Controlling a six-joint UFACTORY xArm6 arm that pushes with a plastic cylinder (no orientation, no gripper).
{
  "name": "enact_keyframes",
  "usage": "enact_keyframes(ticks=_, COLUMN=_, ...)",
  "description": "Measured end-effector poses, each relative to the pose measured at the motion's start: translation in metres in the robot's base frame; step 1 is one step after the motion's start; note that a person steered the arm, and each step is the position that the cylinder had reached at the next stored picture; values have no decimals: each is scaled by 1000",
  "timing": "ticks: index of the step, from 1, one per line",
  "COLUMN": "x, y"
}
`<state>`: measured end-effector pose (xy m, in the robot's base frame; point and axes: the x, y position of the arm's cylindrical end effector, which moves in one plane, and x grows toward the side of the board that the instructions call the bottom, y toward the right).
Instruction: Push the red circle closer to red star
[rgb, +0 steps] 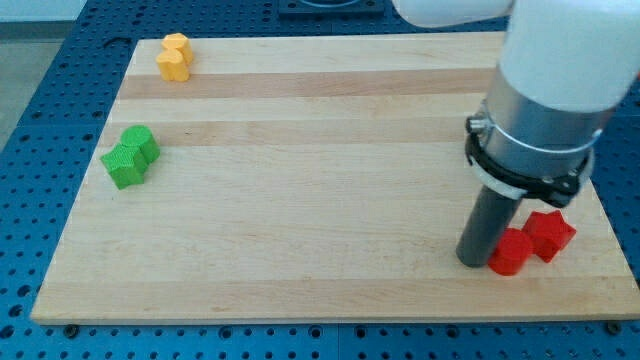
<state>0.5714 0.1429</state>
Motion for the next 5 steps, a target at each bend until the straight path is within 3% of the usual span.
enact_keyframes(ticks=4, x=27, y=41)
enact_keyframes(ticks=5, x=36, y=17)
